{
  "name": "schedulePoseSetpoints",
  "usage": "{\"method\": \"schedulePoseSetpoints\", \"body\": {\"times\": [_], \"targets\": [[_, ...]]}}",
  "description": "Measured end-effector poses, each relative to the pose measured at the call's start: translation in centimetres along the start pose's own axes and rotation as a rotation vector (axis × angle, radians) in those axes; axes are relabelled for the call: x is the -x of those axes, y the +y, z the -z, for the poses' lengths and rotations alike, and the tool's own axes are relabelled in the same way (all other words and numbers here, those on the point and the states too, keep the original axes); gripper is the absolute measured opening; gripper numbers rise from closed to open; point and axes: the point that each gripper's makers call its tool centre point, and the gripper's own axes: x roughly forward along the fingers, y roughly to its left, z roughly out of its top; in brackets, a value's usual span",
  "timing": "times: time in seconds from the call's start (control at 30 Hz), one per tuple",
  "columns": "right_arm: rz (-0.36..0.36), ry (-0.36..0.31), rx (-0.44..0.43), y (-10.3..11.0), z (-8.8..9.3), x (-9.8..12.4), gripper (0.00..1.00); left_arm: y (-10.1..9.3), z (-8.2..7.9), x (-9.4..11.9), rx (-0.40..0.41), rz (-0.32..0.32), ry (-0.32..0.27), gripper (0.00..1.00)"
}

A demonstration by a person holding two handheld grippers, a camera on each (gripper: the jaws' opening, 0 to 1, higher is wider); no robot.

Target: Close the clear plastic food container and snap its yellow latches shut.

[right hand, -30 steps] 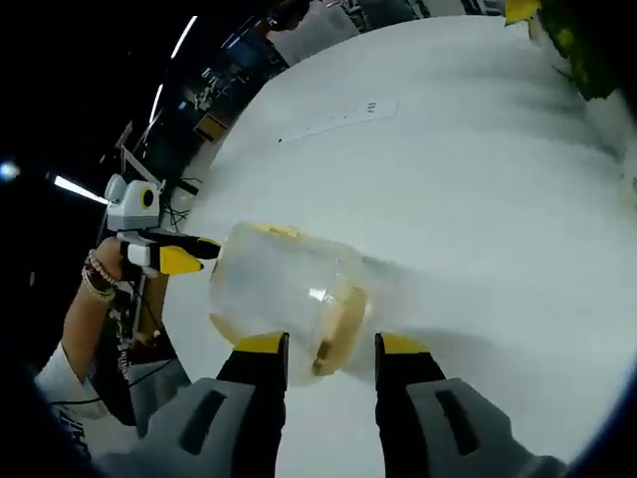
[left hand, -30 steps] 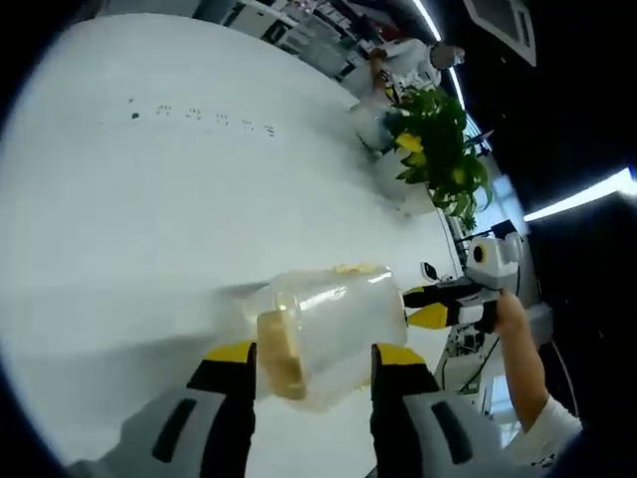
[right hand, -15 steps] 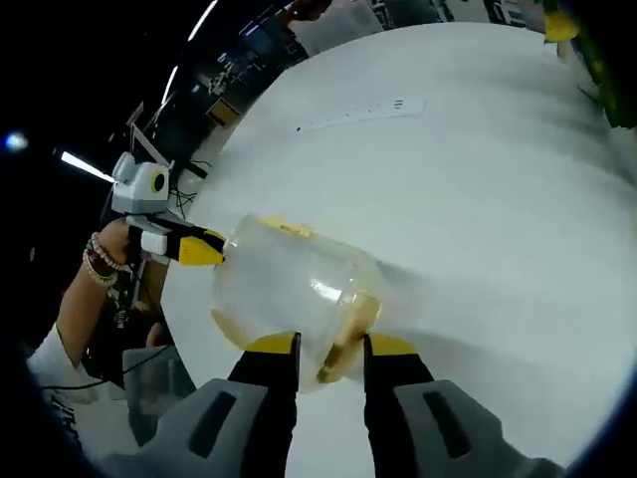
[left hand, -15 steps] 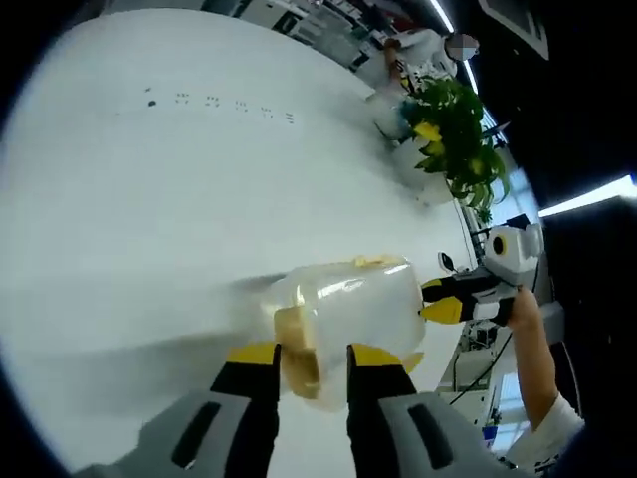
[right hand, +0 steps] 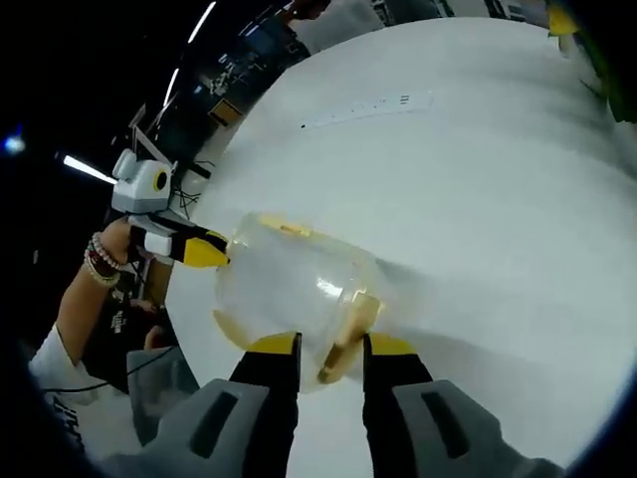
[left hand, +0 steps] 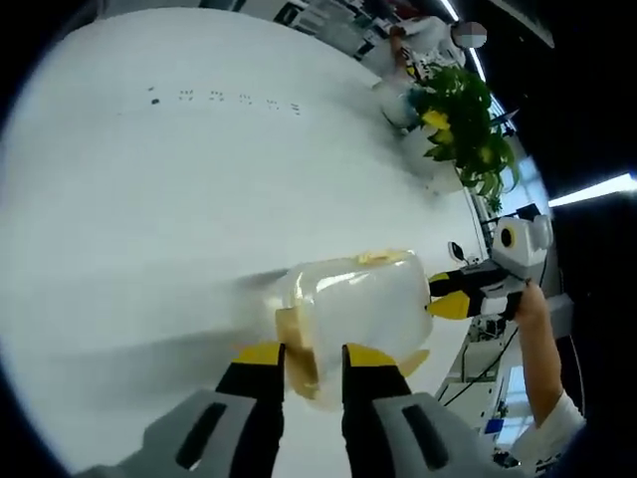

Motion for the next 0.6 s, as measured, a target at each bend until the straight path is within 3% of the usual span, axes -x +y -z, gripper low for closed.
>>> {"method": "schedulePoseSetpoints", "body": {"times": [0.17, 0.2, 0.23, 0.47, 0.57, 0.6], "targets": [[0.001, -0.010, -0.020, -0.01, 0.00, 0.00, 0.21, 0.00, 0.01, -0.02, 0.028, -0.003, -0.001, 0.12], [-0.001, -0.013, -0.025, 0.01, -0.04, -0.05, 0.21, -0.34, 0.58, 0.40, 0.090, 0.013, 0.029, 0.13], [-0.001, -0.016, -0.032, -0.02, -0.12, -0.01, 0.21, 0.01, 0.00, 0.28, 0.048, 0.014, -0.005, 0.13], [-0.007, -0.022, -0.045, -0.19, -0.29, 0.04, 0.20, -0.02, 0.24, -0.01, 0.052, 0.004, 0.000, 0.13], [-0.073, -0.054, -0.176, -0.16, -0.27, -0.14, 0.20, 0.02, 0.12, -0.03, 0.057, 0.001, 0.006, 0.13], [-0.072, -0.065, -0.168, -0.41, -0.29, 0.01, 0.20, 0.03, 0.16, -0.10, 0.049, -0.004, 0.000, 0.13]]}}
